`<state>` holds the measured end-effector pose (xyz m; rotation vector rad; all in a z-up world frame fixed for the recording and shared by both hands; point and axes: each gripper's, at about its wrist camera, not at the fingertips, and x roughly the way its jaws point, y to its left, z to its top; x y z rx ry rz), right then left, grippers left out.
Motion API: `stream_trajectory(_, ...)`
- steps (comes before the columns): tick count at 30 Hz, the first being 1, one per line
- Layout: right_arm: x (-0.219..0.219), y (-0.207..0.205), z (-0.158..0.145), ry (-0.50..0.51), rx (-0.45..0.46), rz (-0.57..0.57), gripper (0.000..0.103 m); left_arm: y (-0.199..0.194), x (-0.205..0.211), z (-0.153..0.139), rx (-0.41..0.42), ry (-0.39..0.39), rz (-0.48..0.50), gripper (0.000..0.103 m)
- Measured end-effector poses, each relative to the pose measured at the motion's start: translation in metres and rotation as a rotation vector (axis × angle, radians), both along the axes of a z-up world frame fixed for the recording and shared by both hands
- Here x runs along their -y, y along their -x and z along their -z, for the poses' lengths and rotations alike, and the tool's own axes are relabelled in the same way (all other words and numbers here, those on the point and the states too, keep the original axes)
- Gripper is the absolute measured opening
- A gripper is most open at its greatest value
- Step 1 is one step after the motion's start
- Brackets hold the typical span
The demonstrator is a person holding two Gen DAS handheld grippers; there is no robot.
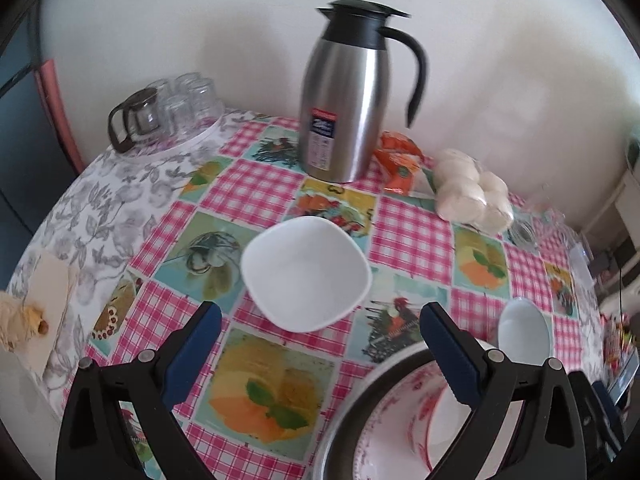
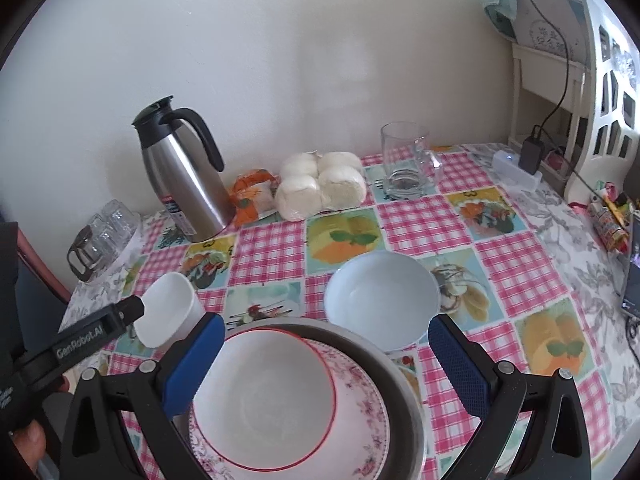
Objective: Organize plates and bowls
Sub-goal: 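Move both grippers toward the white square bowl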
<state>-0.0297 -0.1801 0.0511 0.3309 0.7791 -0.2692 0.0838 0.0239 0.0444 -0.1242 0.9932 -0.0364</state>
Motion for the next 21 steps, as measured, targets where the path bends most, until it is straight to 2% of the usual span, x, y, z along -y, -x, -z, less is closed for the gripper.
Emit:
stream_trajectory(7,-0.012,-0.006,0.004,-0.014,-0.011,-0.027,0.103,-0.008,-0.024,0.009,-0.029,0.021,-0.077,0.099)
stream_trajectory(14,-0.032,-0.020,0.005,0.043,-0.048,-0.046,0.103,-0.018,-0.034,0.020,-0.098,0.071,-0.105,0.099)
stream_trajectory(21,-0.057,-0.043,0.005,0.142,-0.107,-0.106,0.103,-0.031,-0.047,0.037,-0.167,0.155,-0.144,0.099)
